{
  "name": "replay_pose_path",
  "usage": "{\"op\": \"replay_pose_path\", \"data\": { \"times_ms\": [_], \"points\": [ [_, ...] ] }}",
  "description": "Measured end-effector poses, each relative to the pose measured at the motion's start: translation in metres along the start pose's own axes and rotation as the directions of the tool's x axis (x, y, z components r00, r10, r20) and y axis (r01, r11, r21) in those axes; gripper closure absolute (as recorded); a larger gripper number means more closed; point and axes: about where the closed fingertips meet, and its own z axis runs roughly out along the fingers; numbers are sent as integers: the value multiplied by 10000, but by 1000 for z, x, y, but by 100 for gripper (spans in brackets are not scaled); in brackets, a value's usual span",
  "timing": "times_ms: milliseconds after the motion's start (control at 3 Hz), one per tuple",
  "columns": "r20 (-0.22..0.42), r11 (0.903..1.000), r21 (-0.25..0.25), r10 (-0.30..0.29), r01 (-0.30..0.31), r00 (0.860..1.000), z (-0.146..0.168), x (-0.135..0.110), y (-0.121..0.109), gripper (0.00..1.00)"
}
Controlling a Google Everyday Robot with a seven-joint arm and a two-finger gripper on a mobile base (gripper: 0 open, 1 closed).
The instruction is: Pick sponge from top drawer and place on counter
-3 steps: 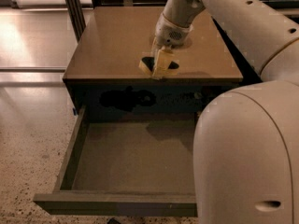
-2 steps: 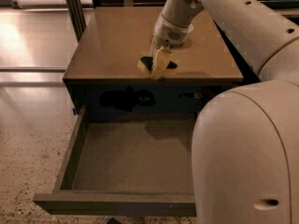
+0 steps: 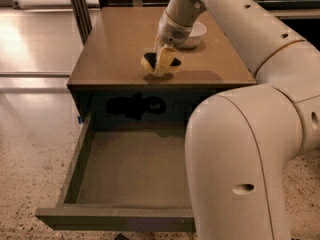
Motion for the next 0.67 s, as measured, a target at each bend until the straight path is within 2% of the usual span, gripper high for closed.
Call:
{"op": "replay_pose_path", "data": {
  "times_ms": [333, 667],
  "points": [
    [254, 9994, -258, -236, 243, 9994, 33, -9, -17, 100],
    [273, 9994, -244, -227, 233, 9994, 37, -8, -20, 100]
  ]
}}
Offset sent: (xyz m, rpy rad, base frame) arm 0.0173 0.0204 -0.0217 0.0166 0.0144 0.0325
